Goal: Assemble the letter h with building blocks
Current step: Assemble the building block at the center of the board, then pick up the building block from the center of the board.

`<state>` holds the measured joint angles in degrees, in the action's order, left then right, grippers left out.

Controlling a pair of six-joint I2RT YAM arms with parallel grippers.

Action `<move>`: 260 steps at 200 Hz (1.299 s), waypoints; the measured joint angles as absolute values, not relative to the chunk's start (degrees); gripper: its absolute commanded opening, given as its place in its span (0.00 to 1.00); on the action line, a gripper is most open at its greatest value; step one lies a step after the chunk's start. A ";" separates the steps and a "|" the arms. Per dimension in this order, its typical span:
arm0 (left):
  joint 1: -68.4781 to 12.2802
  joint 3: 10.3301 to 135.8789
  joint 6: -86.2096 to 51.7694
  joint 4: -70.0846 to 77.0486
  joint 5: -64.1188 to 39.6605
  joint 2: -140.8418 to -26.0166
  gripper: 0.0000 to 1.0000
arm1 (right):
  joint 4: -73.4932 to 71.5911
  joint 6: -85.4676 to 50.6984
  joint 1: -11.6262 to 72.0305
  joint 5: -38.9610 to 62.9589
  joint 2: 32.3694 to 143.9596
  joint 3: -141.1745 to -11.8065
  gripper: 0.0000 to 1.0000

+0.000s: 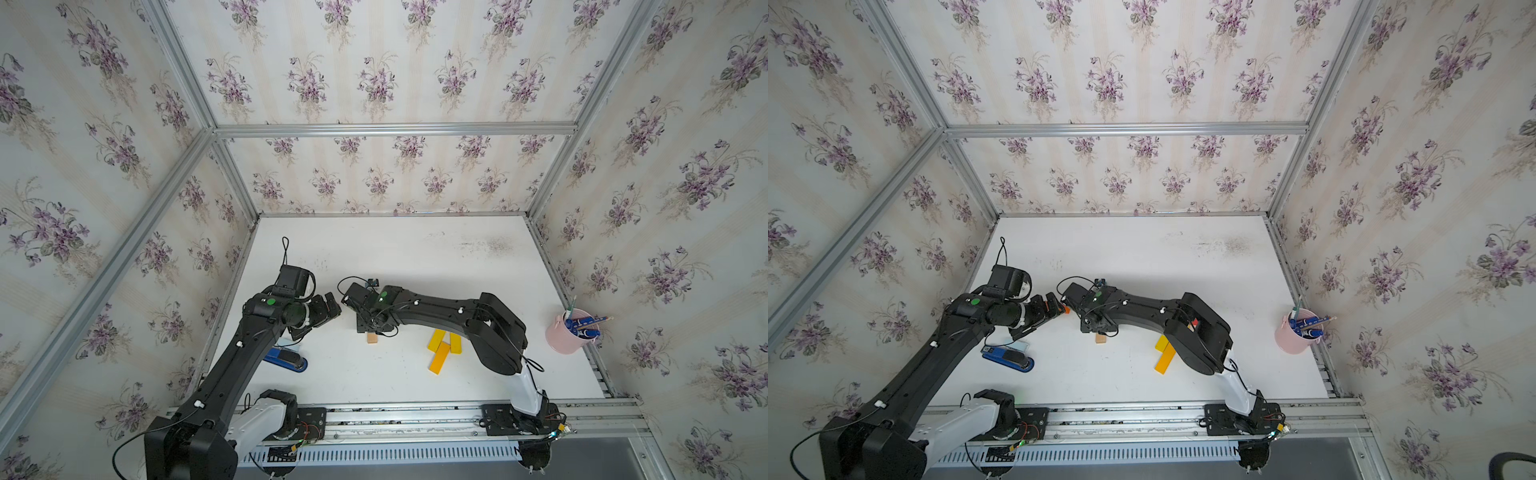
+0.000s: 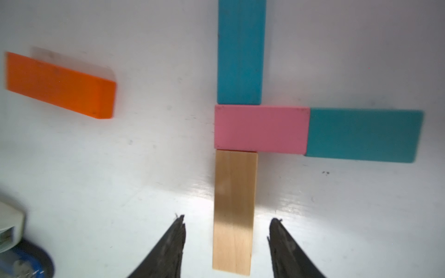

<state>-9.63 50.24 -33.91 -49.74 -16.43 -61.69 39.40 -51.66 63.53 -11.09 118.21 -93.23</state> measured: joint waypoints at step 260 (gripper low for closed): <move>-9.37 69.30 -47.07 -44.75 -2.48 -108.68 0.43 | 34.79 -50.61 60.71 -18.96 85.12 -68.27 0.61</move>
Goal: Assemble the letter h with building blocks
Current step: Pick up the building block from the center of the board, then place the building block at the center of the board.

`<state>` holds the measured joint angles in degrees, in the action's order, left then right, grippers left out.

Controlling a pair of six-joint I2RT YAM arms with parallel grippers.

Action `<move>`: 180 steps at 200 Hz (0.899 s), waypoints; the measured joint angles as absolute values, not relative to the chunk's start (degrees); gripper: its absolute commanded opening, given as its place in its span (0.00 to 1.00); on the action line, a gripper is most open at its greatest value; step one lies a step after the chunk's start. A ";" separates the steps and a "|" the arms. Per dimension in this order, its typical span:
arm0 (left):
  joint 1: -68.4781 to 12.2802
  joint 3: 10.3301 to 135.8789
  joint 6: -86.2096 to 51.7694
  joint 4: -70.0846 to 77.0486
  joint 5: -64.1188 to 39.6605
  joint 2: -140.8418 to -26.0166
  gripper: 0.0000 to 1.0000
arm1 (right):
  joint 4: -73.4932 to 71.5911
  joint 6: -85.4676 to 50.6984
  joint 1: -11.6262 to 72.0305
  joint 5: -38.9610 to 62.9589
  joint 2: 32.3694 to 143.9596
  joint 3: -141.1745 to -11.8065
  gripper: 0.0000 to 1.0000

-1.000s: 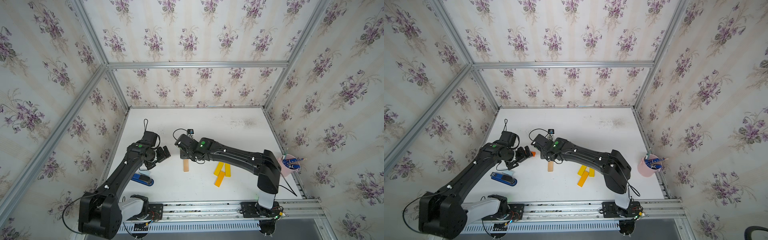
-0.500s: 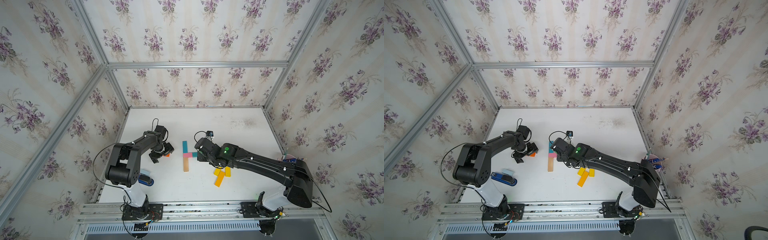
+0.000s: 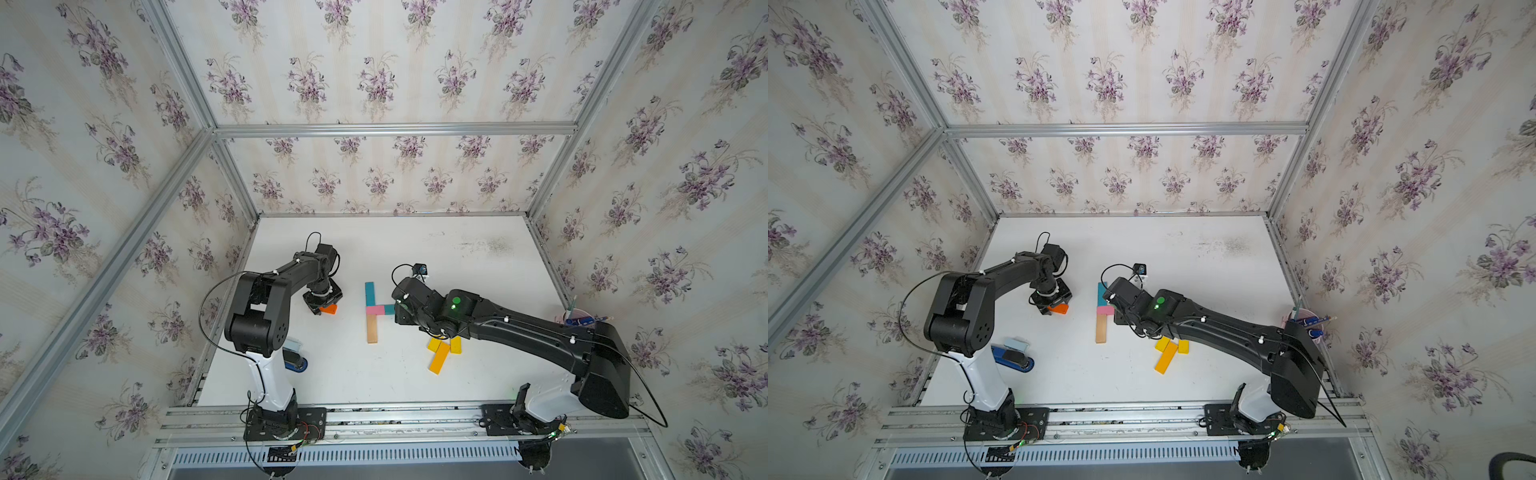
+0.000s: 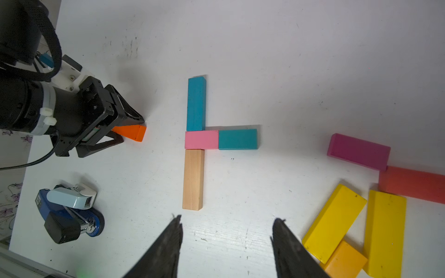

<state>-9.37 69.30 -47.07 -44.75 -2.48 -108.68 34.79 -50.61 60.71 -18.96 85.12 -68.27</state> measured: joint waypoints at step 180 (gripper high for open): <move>-36.80 66.19 -43.99 -48.99 -3.75 -91.39 0.12 | 36.40 -51.05 45.78 -17.30 64.99 -54.83 0.60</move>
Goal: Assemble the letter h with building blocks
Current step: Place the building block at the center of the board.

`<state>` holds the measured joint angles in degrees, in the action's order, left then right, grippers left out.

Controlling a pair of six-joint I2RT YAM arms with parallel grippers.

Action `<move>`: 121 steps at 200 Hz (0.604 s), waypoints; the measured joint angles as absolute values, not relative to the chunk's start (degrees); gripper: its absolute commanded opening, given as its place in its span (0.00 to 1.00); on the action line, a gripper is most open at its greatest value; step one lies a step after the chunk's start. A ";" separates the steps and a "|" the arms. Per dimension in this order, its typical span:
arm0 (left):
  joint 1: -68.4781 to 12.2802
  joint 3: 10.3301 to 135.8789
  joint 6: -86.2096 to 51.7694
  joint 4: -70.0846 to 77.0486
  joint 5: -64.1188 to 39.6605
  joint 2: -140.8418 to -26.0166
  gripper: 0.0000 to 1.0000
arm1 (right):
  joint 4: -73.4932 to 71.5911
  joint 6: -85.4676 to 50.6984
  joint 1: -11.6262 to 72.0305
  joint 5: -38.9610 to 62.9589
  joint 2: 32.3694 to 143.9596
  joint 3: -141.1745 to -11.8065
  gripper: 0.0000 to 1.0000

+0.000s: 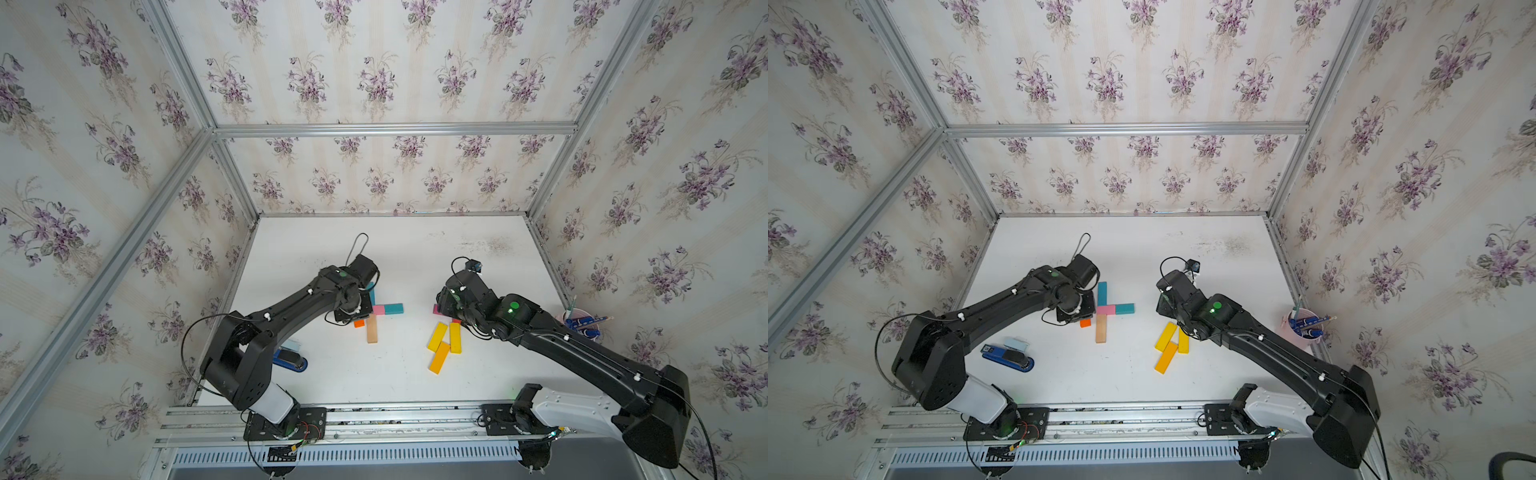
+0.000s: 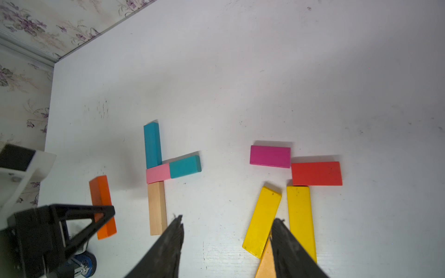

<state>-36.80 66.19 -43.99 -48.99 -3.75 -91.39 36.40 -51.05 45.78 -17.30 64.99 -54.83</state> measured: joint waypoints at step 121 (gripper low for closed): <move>-51.57 75.66 -48.73 -44.97 -8.36 -108.99 0.78 | 37.47 -53.06 45.04 -13.69 65.08 -47.44 0.61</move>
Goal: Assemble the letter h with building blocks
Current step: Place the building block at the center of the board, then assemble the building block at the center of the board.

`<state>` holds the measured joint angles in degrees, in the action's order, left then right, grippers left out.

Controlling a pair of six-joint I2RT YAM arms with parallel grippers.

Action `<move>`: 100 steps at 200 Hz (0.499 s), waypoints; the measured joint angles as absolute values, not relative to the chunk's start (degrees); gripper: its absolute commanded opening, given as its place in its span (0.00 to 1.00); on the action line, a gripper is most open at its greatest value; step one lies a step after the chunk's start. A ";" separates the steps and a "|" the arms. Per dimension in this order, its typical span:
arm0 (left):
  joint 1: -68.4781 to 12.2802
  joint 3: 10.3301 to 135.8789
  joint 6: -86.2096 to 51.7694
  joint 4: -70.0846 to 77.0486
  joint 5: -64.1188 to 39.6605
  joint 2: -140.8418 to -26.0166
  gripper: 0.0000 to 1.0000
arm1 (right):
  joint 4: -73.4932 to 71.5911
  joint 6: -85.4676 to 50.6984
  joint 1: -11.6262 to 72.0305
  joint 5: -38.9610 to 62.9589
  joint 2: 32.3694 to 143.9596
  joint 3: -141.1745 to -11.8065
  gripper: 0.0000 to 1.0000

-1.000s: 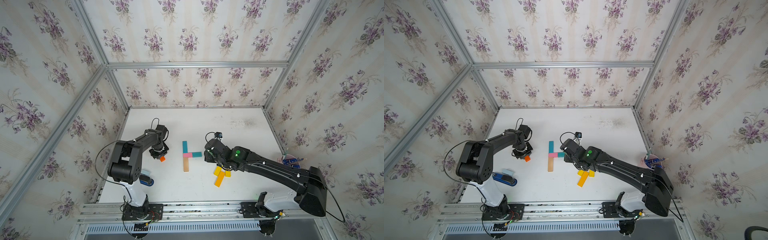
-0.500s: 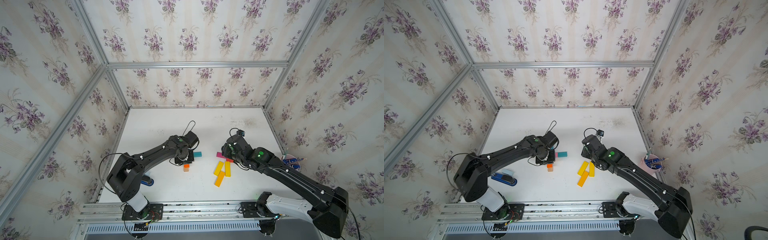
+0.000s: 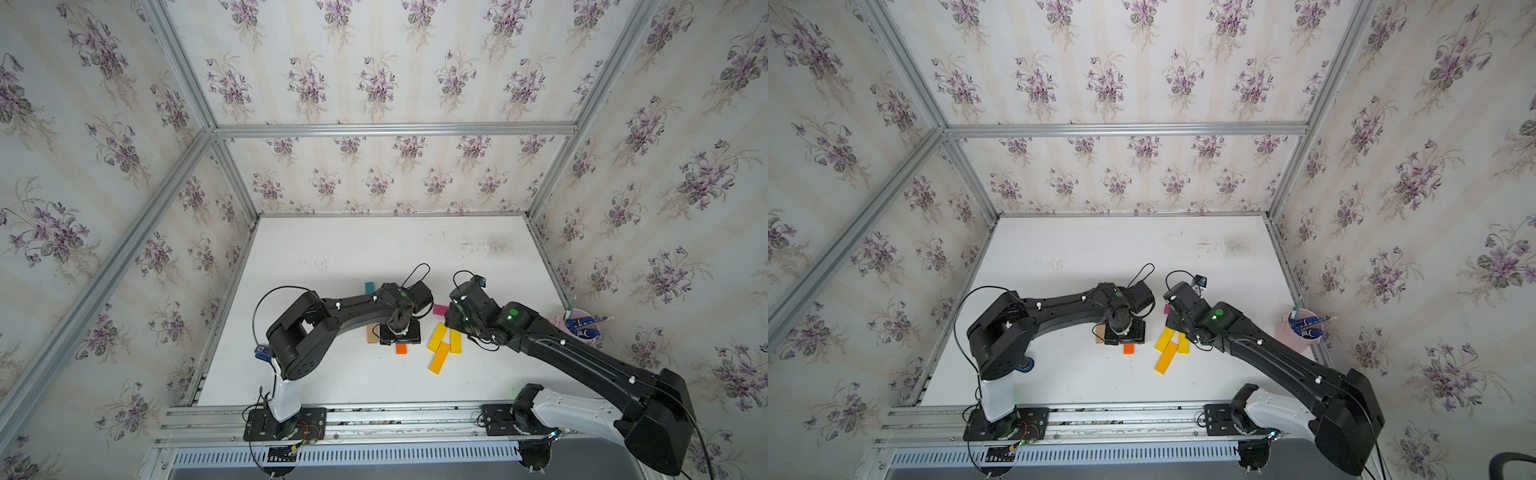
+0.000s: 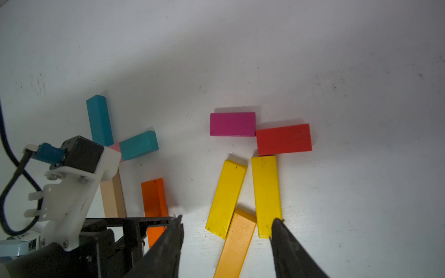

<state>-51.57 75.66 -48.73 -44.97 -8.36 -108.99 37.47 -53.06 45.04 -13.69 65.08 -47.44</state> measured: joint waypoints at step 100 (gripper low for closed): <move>-35.73 65.95 -44.71 -52.45 4.23 -65.67 0.94 | 28.84 -58.28 59.44 -12.69 87.85 -55.66 0.70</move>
<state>-35.73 65.95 -44.71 -52.45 4.23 -65.67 28.84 -58.28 59.44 -12.69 87.85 -55.66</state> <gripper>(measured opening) 0.925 0.700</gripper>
